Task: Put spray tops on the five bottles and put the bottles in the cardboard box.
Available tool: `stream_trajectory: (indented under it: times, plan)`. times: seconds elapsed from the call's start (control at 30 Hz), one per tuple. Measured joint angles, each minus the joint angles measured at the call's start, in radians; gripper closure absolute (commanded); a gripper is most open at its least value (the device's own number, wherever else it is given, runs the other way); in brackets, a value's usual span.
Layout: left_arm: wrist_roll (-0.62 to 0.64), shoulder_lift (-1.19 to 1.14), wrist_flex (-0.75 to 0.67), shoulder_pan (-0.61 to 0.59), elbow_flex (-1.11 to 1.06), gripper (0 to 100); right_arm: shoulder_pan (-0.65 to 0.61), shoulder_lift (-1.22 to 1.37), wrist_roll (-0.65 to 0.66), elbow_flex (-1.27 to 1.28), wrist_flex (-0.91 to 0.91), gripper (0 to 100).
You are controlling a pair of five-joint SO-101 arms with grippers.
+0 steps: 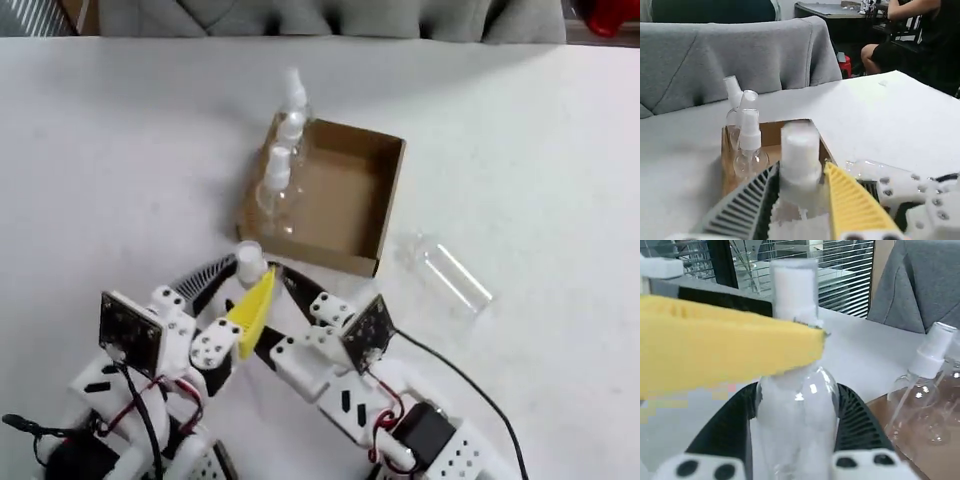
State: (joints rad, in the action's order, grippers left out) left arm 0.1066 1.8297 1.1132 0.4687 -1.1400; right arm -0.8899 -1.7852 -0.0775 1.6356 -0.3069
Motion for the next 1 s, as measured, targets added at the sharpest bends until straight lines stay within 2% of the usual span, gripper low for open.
stream_trajectory:
  times: [0.43,0.6,0.77,0.87,1.0]
  plan:
    - [-0.005,0.000,0.048,0.002,0.002,71,0.014,-0.002,0.000,0.012,0.000,98.4]
    - [-0.014,0.000,0.161,0.009,0.129,71,0.029,-0.002,-0.002,0.012,0.009,98.4]
    - [-0.014,0.000,0.256,0.011,0.232,71,0.124,-0.002,-0.002,0.012,0.086,98.4]
    - [-0.014,0.000,0.265,0.011,0.278,78,0.150,-0.002,-0.002,0.012,0.097,98.4]
    - [-0.014,0.000,0.265,0.011,0.324,96,0.155,-0.002,-0.002,0.012,0.100,98.4]
